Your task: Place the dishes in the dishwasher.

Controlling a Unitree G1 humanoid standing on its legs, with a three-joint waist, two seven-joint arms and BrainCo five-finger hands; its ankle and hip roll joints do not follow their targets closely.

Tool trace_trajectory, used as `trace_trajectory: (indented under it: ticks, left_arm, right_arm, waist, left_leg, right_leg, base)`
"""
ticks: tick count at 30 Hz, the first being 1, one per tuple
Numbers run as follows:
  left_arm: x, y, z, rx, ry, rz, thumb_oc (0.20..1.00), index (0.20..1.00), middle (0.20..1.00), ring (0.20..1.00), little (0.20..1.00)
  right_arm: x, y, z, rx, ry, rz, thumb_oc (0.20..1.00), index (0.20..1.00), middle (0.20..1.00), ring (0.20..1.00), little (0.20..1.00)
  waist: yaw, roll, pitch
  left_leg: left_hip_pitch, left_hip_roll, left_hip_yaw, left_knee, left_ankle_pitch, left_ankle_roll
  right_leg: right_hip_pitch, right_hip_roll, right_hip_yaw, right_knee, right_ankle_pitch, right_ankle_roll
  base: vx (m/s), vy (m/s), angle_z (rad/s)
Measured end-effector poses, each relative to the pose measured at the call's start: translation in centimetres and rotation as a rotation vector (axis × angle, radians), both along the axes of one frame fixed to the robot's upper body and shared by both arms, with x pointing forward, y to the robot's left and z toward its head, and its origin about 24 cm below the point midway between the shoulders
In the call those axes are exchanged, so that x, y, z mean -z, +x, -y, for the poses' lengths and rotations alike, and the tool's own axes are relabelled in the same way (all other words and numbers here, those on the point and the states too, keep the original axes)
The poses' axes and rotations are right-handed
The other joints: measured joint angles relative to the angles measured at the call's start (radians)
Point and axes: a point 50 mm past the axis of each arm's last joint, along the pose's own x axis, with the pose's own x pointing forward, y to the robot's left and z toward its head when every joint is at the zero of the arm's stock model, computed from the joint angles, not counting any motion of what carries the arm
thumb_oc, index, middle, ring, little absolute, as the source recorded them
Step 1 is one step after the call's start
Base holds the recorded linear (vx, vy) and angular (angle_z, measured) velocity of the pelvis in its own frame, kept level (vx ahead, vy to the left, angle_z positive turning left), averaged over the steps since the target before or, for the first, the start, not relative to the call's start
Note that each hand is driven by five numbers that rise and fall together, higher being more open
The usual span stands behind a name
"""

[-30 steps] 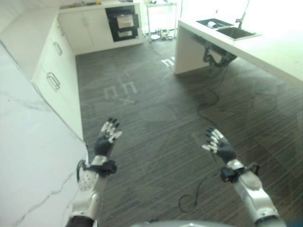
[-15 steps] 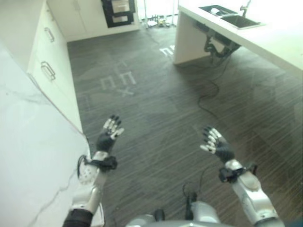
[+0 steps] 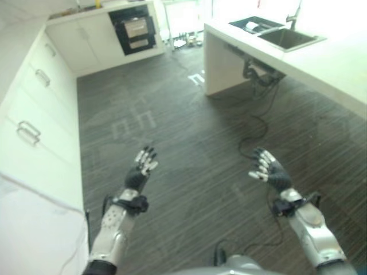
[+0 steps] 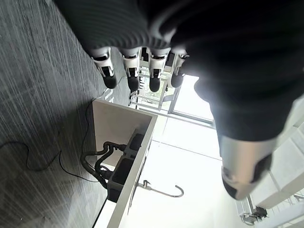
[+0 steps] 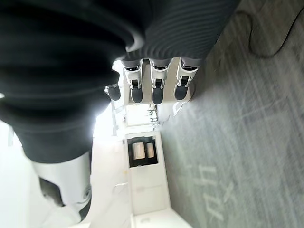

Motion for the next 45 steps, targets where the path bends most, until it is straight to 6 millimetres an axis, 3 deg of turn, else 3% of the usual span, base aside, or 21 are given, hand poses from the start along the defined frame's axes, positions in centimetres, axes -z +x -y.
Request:
trace_trajectory:
  ticks: [1,5,7,10,12,15,16,18,21,22,23,24,26,29,30,32,34,35,39,42,45]
  left_arm:
    - [0.8,-0.6,-0.7,-0.020,0.012,-0.041,1.000,1.000,1.000,1.000,1.000]
    - [2.2,-2.8,-1.4,-0.033,0.024,-0.103,1.000,1.000,1.000,1.000,1.000]
    - [3.1,-3.1,-2.3,-0.082,0.018,-0.139,1.000,1.000,1.000,1.000,1.000]
    - [4.7,-3.9,-2.6,-0.144,-0.027,-0.194,1.000,1.000,1.000,1.000,1.000]
    - [4.2,-3.2,-2.6,-0.119,-0.011,-0.170,1.000,1.000,1.000,1.000,1.000]
    - [2.6,-2.1,-1.9,-0.087,-0.003,-0.094,1.000,1.000,1.000,1.000,1.000]
    - [1.3,-1.0,-1.9,-0.078,0.004,-0.031,1.000,1.000,1.000,1.000,1.000]
    - [0.4,0.0,-1.5,-0.056,0.002,0.006,1.000,1.000,1.000,1.000,1.000]
    - [-0.8,-0.9,-2.0,-0.051,0.024,0.046,1.000,1.000,1.000,1.000,1.000]
    - [0.4,-1.7,-2.5,-0.082,0.027,-0.013,1.000,1.000,1.000,1.000,1.000]
    - [1.2,-1.8,-1.8,-0.081,-0.009,-0.052,1.000,1.000,1.000,1.000,1.000]
    - [0.9,-0.8,-1.9,-0.078,-0.005,-0.038,1.000,1.000,1.000,1.000,1.000]
    - [1.6,-1.4,-2.2,-0.080,0.003,-0.071,1.000,1.000,1.000,1.000,1.000]
    - [3.4,-2.8,-1.5,-0.065,-0.014,-0.149,1.000,1.000,1.000,1.000,1.000]
    - [3.9,-3.0,-1.1,-0.064,-0.027,-0.170,1.000,1.000,1.000,1.000,1.000]
    - [3.3,-2.9,-1.2,-0.052,-0.015,-0.146,1.000,1.000,1.000,1.000,1.000]
    - [1.1,-1.5,-1.3,-0.034,0.006,-0.049,1.000,1.000,1.000,1.000,1.000]
    - [0.0,-1.1,-1.4,-0.026,0.018,-0.006,1.000,1.000,1.000,1.000,1.000]
    - [-0.9,0.2,-0.6,-0.005,-0.001,0.040,1.000,1.000,1.000,1.000,1.000]
    - [-1.9,1.1,-0.2,-0.006,-0.041,0.088,1.000,1.000,1.000,1.000,1.000]
    - [-2.8,0.9,0.0,-0.005,-0.053,0.141,1.000,1.000,1.000,1.000,1.000]
  right_arm:
    - [0.1,0.0,-0.4,-0.010,0.017,-0.003,1.000,1.000,1.000,1.000,1.000]
    - [0.4,-0.8,0.4,-0.026,-0.009,-0.033,1.000,1.000,1.000,1.000,1.000]
    - [0.9,-0.9,-0.4,-0.055,0.004,-0.055,1.000,1.000,1.000,1.000,1.000]
    - [1.2,-1.2,-0.7,-0.090,0.003,-0.073,1.000,1.000,1.000,1.000,1.000]
    - [2.0,-2.0,-0.6,-0.088,0.013,-0.105,1.000,1.000,1.000,1.000,1.000]
    - [0.6,-1.9,0.1,-0.072,0.006,-0.056,1.000,1.000,1.000,1.000,1.000]
    - [0.1,-2.0,-0.2,-0.075,0.015,-0.035,1.000,1.000,1.000,1.000,1.000]
    - [0.1,-1.6,-1.6,-0.084,0.059,-0.023,1.000,1.000,1.000,1.000,1.000]
    - [-1.2,-0.2,-3.2,-0.060,0.134,0.055,1.000,1.000,1.000,1.000,1.000]
    - [-2.1,1.7,-4.0,-0.084,0.140,0.091,1.000,1.000,1.000,1.000,1.000]
    - [-1.5,1.5,-4.8,-0.138,0.108,0.057,1.000,1.000,1.000,1.000,1.000]
    - [0.3,0.5,-5.2,-0.155,0.091,-0.019,1.000,1.000,1.000,1.000,1.000]
    - [2.5,-2.1,-3.9,-0.111,0.084,-0.113,1.000,1.000,1.000,1.000,1.000]
    - [2.8,-3.4,0.3,0.003,0.004,-0.145,1.000,1.000,1.000,1.000,1.000]
    - [2.6,-3.4,0.8,0.020,-0.002,-0.140,1.000,1.000,1.000,1.000,1.000]
    - [2.3,-2.9,0.4,0.014,0.020,-0.118,1.000,1.000,1.000,1.000,1.000]
    - [1.9,-2.2,-0.1,0.013,0.029,-0.093,1.000,1.000,1.000,1.000,1.000]
    - [0.5,-1.0,-0.6,-0.004,0.034,-0.031,1.000,1.000,1.000,1.000,1.000]
    - [-1.0,-0.2,-0.8,-0.003,0.032,0.035,1.000,1.000,1.000,1.000,1.000]
    - [-1.3,-1.6,1.1,0.035,-0.014,0.035,1.000,1.000,1.000,1.000,1.000]
    - [-2.1,-1.2,1.6,0.047,-0.024,0.072,1.000,1.000,1.000,1.000,1.000]
  waist:
    - [0.017,-0.037,0.021]
    - [-0.014,0.050,-0.023]
    - [-0.012,0.042,-0.016]
    - [0.031,0.032,-0.007]
    - [0.013,0.017,-0.004]
    - [0.020,0.084,0.003]
    - [0.009,0.052,0.002]
    - [0.034,0.040,0.001]
    - [0.153,0.030,-0.009]
    - [0.172,0.081,-0.004]
    - [0.138,0.150,-0.004]
    - [0.112,0.160,0.015]
    - [0.079,0.074,0.000]
    - [0.020,0.057,-0.001]
    - [0.029,0.056,-0.008]
    - [0.030,0.074,-0.007]
    - [0.037,0.064,-0.008]
    - [0.037,0.074,-0.009]
    - [-0.011,0.126,-0.034]
    - [-0.071,0.104,-0.040]
    - [-0.059,0.054,-0.031]
  left_leg:
    - [-0.029,-0.010,0.043,-0.167,-0.061,0.035]
    - [0.015,-0.010,0.174,-0.969,-0.046,0.048]
    - [0.054,-0.089,0.089,-1.256,-0.047,0.062]
    - [0.074,-0.105,0.037,-1.240,-0.055,0.090]
    - [0.147,-0.101,0.140,-1.171,-0.036,0.241]
    - [0.263,-0.088,0.112,-1.203,0.050,0.275]
    - [0.295,-0.141,0.117,-1.181,0.001,0.180]
    - [0.372,-0.166,0.079,-1.194,-0.024,0.202]
    - [0.375,-0.249,0.019,-1.075,-0.120,0.253]
    - [0.455,-0.252,0.056,-1.136,-0.166,0.274]
    - [0.492,-0.223,0.019,-1.166,-0.189,0.274]
    - [0.548,-0.172,-0.023,-1.198,-0.169,0.172]
    - [0.651,-0.195,-0.097,-1.193,-0.177,0.125]
    - [0.775,-0.222,-0.164,-1.188,-0.270,0.065]
    - [0.818,-0.242,-0.171,-1.145,-0.293,0.031]
    - [0.802,-0.225,-0.177,-1.051,-0.370,0.032]
    - [0.705,-0.171,-0.176,-1.099,-0.401,0.045]
    - [0.635,-0.139,-0.131,-1.122,-0.349,0.099]
    - [0.676,-0.107,-0.112,-1.088,-0.320,0.047]
    - [0.416,-0.119,0.042,-0.492,-0.141,-0.138]
    - [0.112,-0.084,-0.008,-0.168,-0.143,-0.057]
  right_leg:
    - [0.075,-0.011,0.027,-0.038,0.002,0.008]
    - [0.258,0.091,0.049,-0.120,-0.098,0.021]
    - [0.292,0.089,0.087,-0.125,-0.128,0.081]
    - [0.395,0.085,0.169,-0.120,-0.140,0.102]
    - [0.450,0.093,0.142,0.020,-0.174,0.150]
    - [0.351,0.002,0.113,0.100,-0.286,0.188]
    - [0.320,-0.069,0.075,0.079,-0.223,0.202]
    - [0.232,-0.085,0.028,0.368,-0.166,0.236]
    - [-0.064,-0.137,0.036,0.922,0.394,0.264]
    - [-0.206,-0.220,0.022,1.086,0.200,0.254]
    - [-0.387,-0.183,0.023,1.044,-0.003,0.231]
    - [-0.431,-0.024,-0.012,0.654,-0.106,0.186]
    - [-0.391,0.059,-0.122,0.212,-0.079,0.143]
    - [-0.391,0.074,-0.042,0.081,-0.066,0.110]
    - [-0.352,0.071,-0.014,0.066,0.011,-0.027]
    - [-0.295,0.069,0.041,0.082,0.163,-0.115]
    - [-0.212,0.061,0.058,0.023,0.189,-0.066]
    - [-0.205,0.068,0.052,0.052,0.176,0.025]
    - [-0.205,0.089,-0.004,0.166,0.044,0.016]
    - [-0.070,0.040,0.026,0.067,-0.002,0.006]
    - [-0.005,0.021,0.091,0.032,-0.029,-0.016]
  base:
    - [0.25,0.036,-0.89]
    - [0.48,0.212,-0.69]
    - [0.48,0.239,-0.40]
    - [0.41,0.282,-0.50]
    - [0.53,0.447,0.39]
    - [0.42,0.370,-0.16]
    - [0.47,0.481,-0.05]
    - [0.42,0.500,0.92]
    - [0.39,0.463,1.05]
    - [0.34,0.193,0.37]
    - [0.41,0.110,0.25]
    - [0.45,-0.001,0.68]
    - [0.48,-0.029,0.96]
    - [0.43,-0.055,1.18]
    - [0.43,-0.110,0.46]
    - [0.36,-0.114,0.42]
    - [0.42,-0.165,0.46]
    - [0.42,-0.184,-0.07]
    - [0.26,-0.154,-0.15]
    - [0.21,-0.194,-0.24]
    - [0.19,-0.037,-0.51]
